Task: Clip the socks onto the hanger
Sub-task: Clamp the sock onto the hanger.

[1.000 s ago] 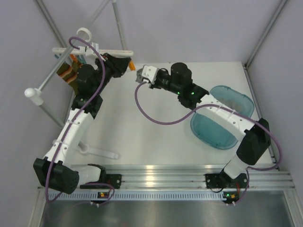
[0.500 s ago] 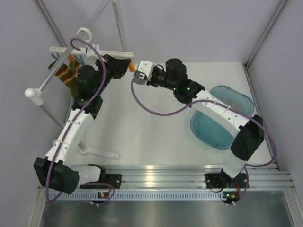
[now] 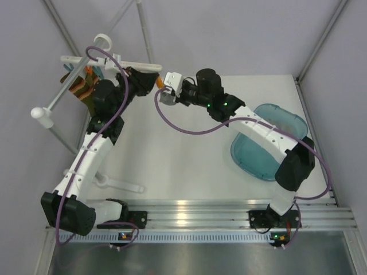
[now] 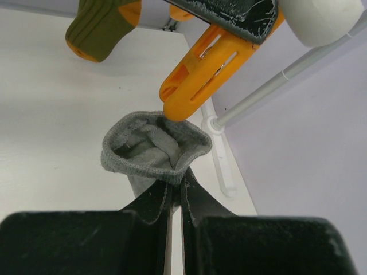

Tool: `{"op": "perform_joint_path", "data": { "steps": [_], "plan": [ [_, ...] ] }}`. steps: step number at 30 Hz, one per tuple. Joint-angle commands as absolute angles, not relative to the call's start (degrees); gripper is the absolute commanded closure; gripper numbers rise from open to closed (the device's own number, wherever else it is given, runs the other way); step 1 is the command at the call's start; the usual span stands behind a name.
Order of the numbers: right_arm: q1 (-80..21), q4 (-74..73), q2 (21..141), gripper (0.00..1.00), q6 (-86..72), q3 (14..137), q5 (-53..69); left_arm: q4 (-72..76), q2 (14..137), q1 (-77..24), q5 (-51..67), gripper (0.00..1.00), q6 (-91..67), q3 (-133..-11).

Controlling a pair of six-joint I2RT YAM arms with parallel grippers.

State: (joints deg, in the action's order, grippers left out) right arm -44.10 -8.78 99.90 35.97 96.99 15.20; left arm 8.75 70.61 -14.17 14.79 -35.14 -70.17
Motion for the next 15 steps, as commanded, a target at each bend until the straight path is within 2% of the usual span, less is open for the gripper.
{"op": "perform_joint_path", "data": {
  "steps": [1,15],
  "plan": [
    [-44.74,-10.81,100.72,1.00,34.98,101.07,16.52,8.97,69.35,-14.33,18.11,1.00,-33.14,-69.17],
    [-44.82,-13.27,102.74,1.00,33.58,106.17,16.79,7.56,69.43,-14.33,16.88,1.00,-29.62,-68.73]
  ]
}}
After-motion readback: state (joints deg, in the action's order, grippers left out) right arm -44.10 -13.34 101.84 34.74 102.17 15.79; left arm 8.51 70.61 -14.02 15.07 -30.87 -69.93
